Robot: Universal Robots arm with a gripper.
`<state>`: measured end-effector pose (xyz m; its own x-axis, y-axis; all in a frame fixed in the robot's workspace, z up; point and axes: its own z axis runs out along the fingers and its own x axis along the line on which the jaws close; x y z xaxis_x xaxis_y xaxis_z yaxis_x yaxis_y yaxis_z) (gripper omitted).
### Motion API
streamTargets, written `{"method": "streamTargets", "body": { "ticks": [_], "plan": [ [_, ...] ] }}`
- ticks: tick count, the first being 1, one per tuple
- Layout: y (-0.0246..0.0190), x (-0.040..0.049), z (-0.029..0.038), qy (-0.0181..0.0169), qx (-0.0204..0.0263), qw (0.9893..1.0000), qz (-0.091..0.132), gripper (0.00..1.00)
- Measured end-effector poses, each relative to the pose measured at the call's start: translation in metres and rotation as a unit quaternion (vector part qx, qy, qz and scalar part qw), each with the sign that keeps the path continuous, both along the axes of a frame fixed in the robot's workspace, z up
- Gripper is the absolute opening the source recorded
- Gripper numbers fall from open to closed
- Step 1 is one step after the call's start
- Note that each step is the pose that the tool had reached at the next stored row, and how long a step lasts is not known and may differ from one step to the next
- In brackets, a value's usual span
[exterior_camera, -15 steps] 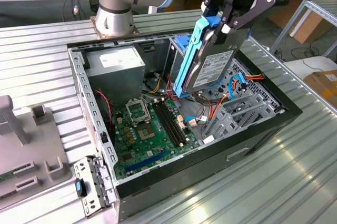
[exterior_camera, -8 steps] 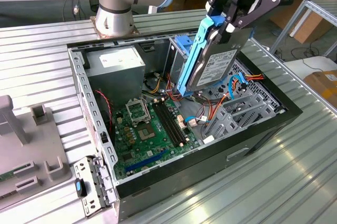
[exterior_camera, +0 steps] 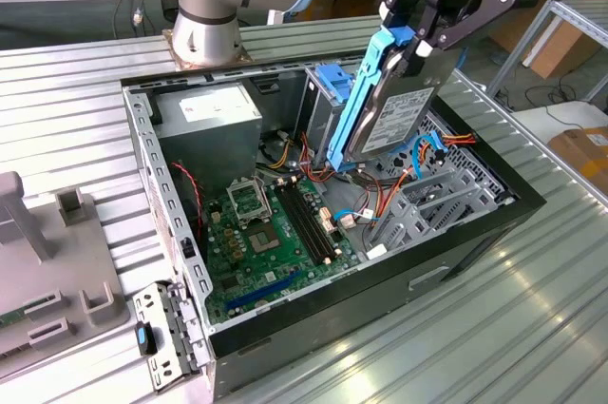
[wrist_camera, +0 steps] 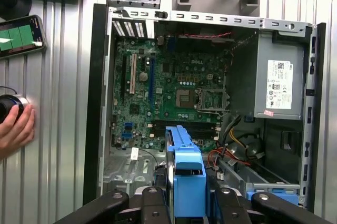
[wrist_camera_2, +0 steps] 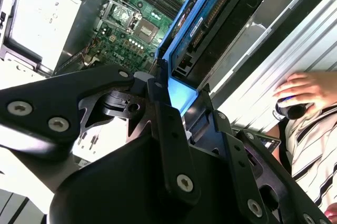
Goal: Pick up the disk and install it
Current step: 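Pick up the disk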
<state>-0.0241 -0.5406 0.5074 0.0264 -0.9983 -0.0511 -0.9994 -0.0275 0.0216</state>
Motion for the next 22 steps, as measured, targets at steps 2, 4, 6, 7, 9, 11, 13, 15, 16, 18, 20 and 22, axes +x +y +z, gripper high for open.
{"method": "streamTargets", "body": {
  "ticks": [2, 4, 6, 7, 9, 11, 13, 15, 16, 18, 20, 22],
  "plan": [
    [0.0, 0.0017, 0.0, 0.0, 0.0, 1.0, 0.0, 0.36],
    [0.0002, 0.005, 0.0, 0.0, 0.0, 1.0, 0.0, 0.36],
    [0.0005, 0.0093, 0.0, 0.0, 0.0, 1.0, 0.0, 0.36],
    [0.0007, 0.011, 0.0, 0.0, 0.0, 1.0, 0.0, 0.36],
    [0.0012, 0.0142, 0.0, 0.0, 0.0, 1.0, 0.0, 0.36],
    [0.0017, 0.018, 0.0, 0.0, 0.0, 1.0, 0.0, 0.36],
    [0.0022, 0.023, 0.0, 0.0, 0.0, 1.0, 0.0, 0.36],
    [0.0022, 0.0235, 0.0, 0.0, 0.0, 1.0, 0.0, 0.36],
    [0.0023, 0.0251, 0.0, 0.0, 0.0, 1.0, 0.0, 0.36],
    [0.0025, 0.0309, 0.0, 0.0, 0.0, 1.0, 0.0, 0.36],
    [0.0028, 0.0396, 0.0, 0.0, 0.0, 1.0, 0.0, 0.36],
    [-0.0007, 0.0422, -0.0001, 0.0, 0.0001, 1.0, 0.0, 0.36]
  ]
}}
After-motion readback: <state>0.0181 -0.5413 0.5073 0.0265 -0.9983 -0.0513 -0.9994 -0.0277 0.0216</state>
